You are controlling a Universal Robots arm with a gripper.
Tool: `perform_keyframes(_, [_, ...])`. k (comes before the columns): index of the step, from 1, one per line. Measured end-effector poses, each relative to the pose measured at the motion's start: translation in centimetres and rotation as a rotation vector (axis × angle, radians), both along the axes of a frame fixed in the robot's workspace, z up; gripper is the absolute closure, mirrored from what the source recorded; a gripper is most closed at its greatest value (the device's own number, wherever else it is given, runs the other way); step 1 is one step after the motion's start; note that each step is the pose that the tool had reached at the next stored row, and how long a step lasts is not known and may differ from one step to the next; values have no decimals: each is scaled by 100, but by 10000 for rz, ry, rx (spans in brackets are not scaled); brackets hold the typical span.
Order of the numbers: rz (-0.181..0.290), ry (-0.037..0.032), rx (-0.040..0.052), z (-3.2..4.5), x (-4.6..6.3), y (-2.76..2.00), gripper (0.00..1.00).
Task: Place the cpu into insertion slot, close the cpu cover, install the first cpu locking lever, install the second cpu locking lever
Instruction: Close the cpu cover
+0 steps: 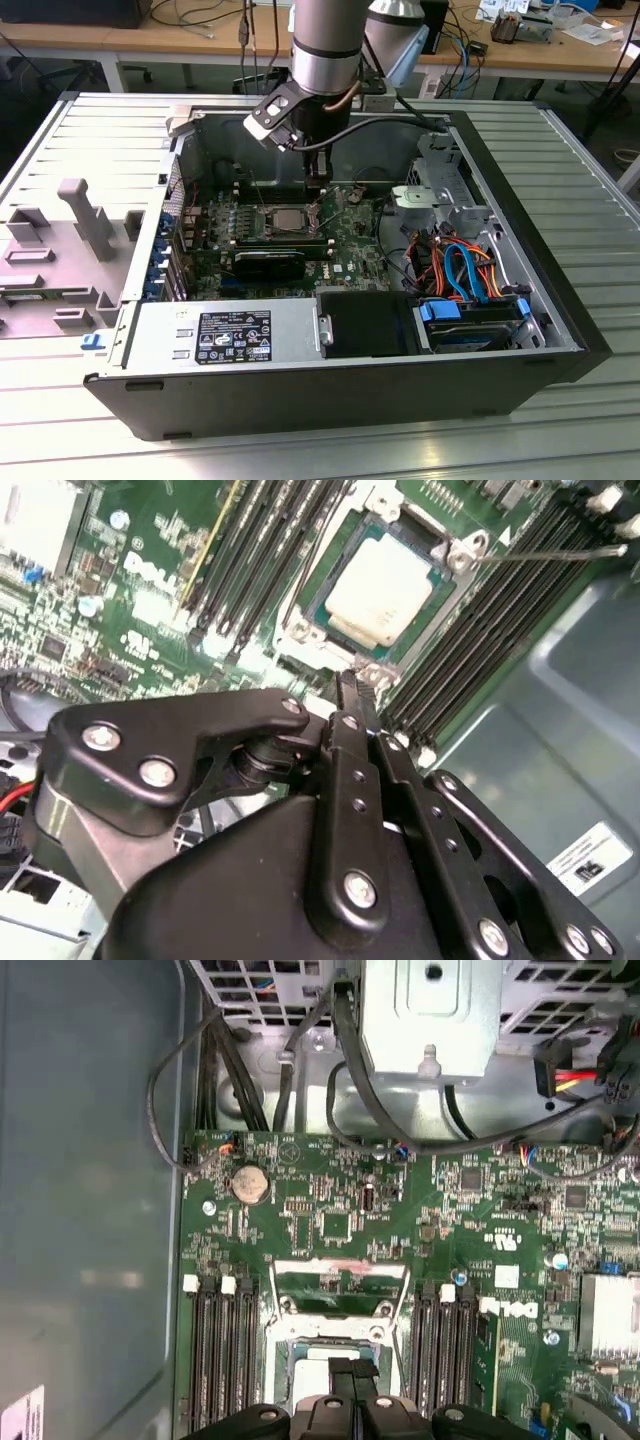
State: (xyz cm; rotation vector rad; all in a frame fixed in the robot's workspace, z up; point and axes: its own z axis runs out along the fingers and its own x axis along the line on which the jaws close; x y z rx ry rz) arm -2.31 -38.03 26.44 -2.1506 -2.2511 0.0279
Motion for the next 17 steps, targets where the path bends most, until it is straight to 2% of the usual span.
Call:
perform_keyframes(2, [30,75,2,0,127,0,89])
perform_keyframes(4, [52,111,4,0,203,0,89])
perform_keyframes(9, [133,261,33,0,474,0,89])
perform_keyframes(13, [195,384,69,-1,622,0,89])
perform_keyframes(15, [226,471,136,-16,692,0,89])
perform_keyframes(17, [244,509,139,-50,733,0,89])
